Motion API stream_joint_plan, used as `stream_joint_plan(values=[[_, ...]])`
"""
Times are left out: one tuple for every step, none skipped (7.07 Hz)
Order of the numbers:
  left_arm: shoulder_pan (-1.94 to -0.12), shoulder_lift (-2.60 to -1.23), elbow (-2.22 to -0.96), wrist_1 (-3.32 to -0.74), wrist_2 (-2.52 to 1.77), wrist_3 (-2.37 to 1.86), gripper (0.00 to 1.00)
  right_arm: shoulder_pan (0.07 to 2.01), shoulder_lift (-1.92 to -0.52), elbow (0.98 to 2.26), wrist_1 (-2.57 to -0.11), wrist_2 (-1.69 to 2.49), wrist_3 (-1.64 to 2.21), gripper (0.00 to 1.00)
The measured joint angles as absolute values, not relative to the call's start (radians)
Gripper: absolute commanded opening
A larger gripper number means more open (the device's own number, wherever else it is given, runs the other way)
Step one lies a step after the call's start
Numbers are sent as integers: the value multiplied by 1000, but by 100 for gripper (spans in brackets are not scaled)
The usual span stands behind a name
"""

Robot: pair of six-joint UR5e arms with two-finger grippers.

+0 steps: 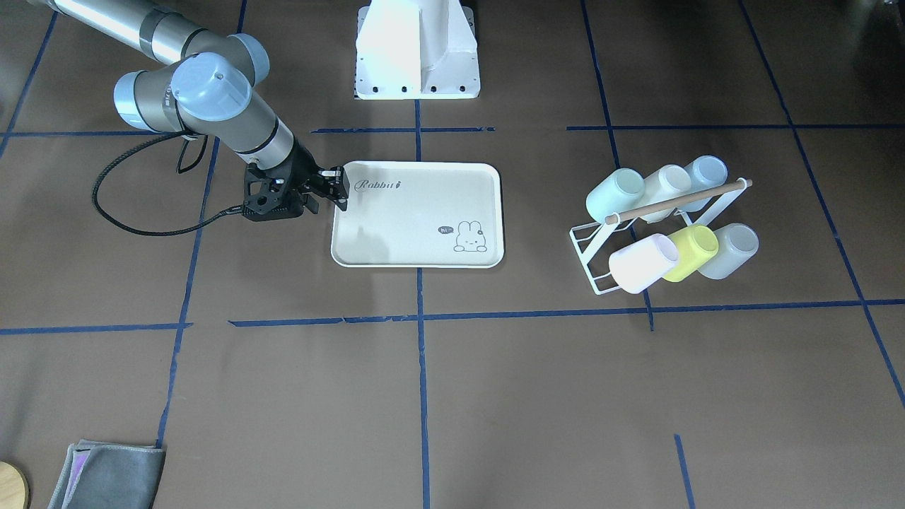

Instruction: Pick up and place green cup on tray

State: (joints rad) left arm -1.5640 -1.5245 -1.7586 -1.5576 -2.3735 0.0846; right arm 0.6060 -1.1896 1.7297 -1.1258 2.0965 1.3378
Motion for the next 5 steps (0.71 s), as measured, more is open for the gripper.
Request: stream_joint_plan(values=[[-1563, -1520, -1801, -1556, -2373, 85, 100, 660, -1230, 1775, -1133, 2145, 1338, 98], [-1547, -1520, -1846, -1553, -2368, 87, 100, 735, -1273, 1809, -1137, 2211, 1336, 98], [-1506, -1523, -1891, -1552, -2360, 89, 100, 808, -1312, 1831, -1138, 2272, 1323, 98], [-1446, -1528, -1936, -1551, -2351, 88, 100, 857, -1349, 1844, -1138, 2303, 1289, 98], [-1384, -1532, -1989, -1551, -2346, 59, 100, 892, -1389, 1855, -1138, 2319, 1243, 98]])
